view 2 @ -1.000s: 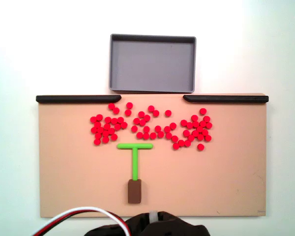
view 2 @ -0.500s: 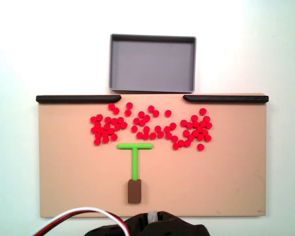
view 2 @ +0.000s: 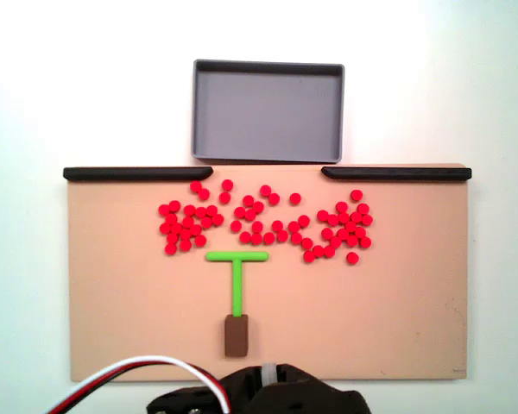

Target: Grasp a green tool by the dark brown handle.

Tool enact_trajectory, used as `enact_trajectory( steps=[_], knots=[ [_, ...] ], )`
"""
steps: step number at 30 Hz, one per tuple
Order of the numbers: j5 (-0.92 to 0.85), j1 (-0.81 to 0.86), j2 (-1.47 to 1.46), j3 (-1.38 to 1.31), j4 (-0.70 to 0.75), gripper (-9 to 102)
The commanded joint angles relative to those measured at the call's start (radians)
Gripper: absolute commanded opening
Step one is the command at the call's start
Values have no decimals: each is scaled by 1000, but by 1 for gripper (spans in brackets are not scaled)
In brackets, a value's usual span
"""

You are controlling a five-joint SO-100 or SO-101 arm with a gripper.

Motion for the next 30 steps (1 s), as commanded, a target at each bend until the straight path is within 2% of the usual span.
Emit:
enact_trajectory(
  steps=[1,15,30],
  knots=[
    [25,-20,3,-32,-9,0],
    [75,-60,-44,-17,-81,0],
    [69,-48,11,38,-80,0]
  ],
)
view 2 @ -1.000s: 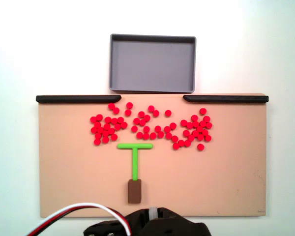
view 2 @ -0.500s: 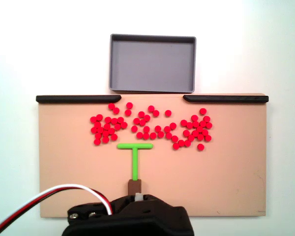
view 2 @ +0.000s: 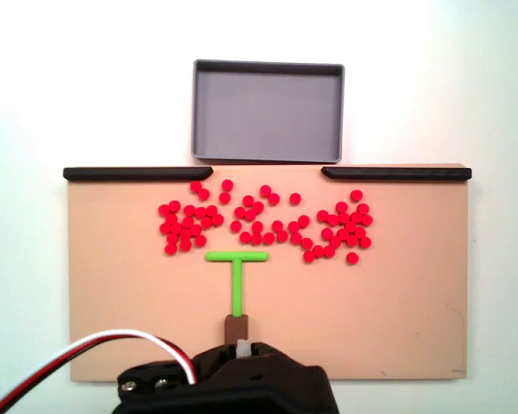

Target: Grasp a green tool by the dark brown handle.

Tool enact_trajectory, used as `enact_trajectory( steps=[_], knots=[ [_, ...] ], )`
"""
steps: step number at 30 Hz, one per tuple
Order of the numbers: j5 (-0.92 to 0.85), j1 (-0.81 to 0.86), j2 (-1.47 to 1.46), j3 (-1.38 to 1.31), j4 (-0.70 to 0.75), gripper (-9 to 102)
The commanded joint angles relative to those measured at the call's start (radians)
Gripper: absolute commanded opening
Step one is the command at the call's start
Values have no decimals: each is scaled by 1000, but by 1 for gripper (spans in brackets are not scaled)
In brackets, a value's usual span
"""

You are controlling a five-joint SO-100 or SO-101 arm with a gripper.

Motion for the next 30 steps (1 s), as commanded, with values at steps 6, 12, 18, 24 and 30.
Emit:
enact_trajectory(
  steps=[6,12,18,24,30],
  knots=[
    [6,3,78,44,3,0],
    [6,3,103,74,3,0],
    [6,0,81,74,-6,0],
    [-2,2,46,74,-40,0],
    [-12,5,20,74,-63,1]
  ],
)
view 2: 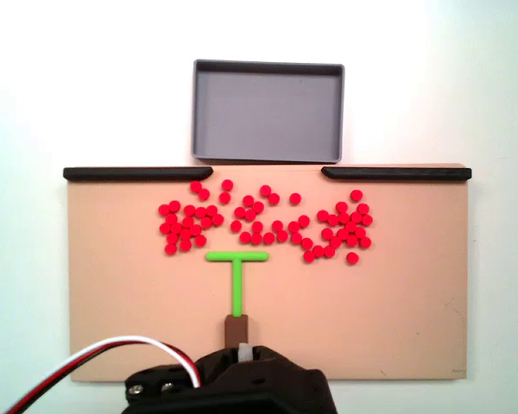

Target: Grasp a green tool by the dark brown handle.

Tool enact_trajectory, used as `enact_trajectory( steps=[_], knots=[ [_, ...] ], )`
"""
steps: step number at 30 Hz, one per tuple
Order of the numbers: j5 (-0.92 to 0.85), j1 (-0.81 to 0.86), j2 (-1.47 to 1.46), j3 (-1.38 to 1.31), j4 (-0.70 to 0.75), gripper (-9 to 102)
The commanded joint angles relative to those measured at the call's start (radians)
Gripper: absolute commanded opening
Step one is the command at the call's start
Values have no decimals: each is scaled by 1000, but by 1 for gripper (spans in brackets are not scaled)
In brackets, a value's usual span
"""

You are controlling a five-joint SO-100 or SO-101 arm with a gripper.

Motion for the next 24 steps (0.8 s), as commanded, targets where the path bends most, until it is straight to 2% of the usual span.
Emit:
enact_trajectory(
  steps=[1,24],
  knots=[
    [-6,5,-5,-3,-11,1],
    [-8,6,-25,2,-34,7]
  ],
)
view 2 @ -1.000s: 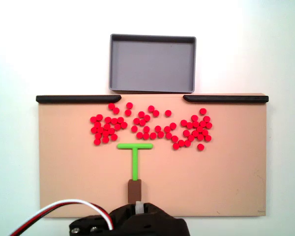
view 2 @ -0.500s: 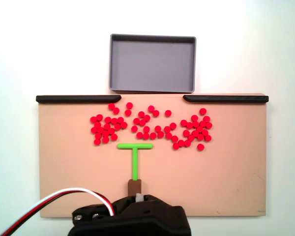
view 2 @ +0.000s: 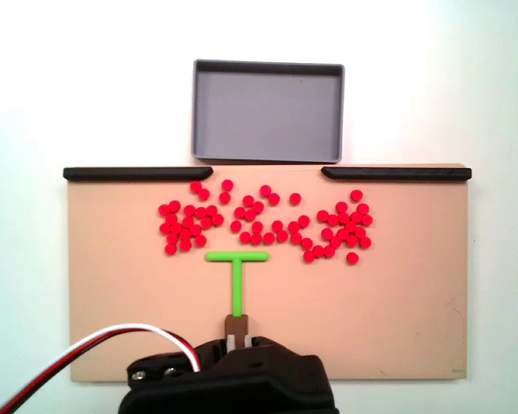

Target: Grasp a green tool by the dark brown handle.

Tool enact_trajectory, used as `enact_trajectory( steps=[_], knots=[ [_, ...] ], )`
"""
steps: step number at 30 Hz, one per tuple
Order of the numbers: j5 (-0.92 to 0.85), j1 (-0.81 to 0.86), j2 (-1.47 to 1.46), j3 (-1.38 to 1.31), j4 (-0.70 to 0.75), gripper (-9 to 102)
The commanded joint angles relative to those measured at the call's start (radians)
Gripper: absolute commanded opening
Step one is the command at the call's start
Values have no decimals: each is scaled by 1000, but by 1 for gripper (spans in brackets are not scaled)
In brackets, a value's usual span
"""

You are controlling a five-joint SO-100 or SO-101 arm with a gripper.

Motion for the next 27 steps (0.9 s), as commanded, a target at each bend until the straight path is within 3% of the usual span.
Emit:
enact_trajectory(
  steps=[1,27],
  knots=[
    [2,5,9,6,-5,7],
    [11,12,-17,34,-52,14]
  ],
)
